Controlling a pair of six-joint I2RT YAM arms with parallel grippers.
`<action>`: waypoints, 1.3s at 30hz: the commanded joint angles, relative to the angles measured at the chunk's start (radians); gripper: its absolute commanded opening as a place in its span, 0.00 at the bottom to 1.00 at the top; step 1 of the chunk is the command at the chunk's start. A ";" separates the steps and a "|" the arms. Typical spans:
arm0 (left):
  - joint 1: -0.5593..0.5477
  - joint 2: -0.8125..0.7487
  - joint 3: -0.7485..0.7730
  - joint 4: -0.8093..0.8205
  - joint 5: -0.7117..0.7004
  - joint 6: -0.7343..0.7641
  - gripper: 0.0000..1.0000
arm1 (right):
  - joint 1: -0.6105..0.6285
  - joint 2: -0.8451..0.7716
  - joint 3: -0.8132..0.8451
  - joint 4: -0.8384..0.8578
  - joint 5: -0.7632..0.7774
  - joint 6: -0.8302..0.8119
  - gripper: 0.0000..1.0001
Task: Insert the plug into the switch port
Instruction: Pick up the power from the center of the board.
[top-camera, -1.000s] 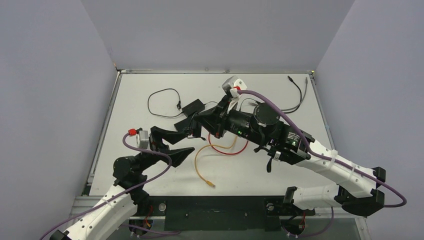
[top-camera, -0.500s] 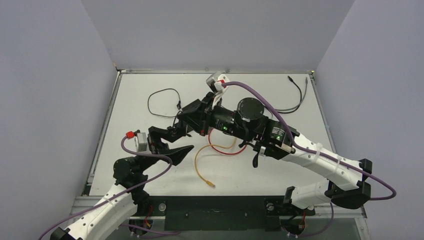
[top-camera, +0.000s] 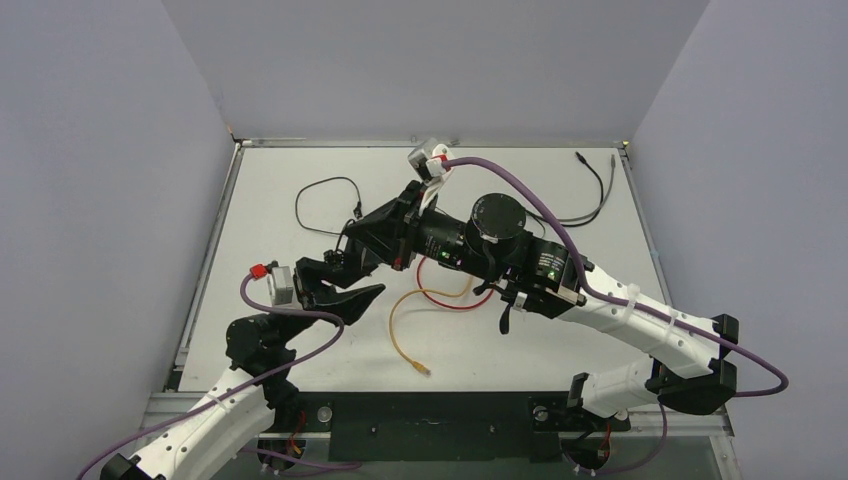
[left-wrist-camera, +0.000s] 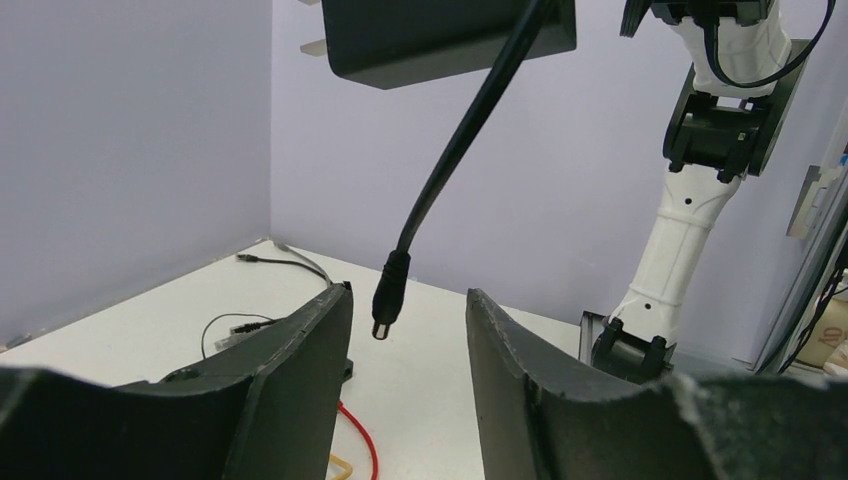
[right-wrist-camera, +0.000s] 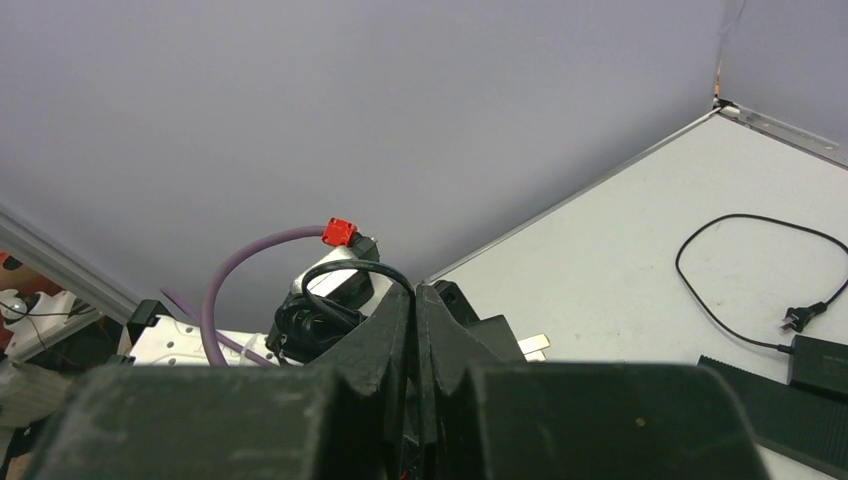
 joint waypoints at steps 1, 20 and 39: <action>-0.006 0.004 0.001 0.077 -0.010 0.004 0.40 | 0.008 -0.002 0.030 0.079 -0.005 0.017 0.00; -0.006 -0.003 0.050 -0.084 -0.047 -0.083 0.00 | -0.026 -0.147 -0.174 0.112 0.144 0.004 0.00; -0.005 0.157 0.257 -0.762 0.122 -0.153 0.00 | -0.151 -0.476 -0.790 -0.099 0.462 0.051 0.00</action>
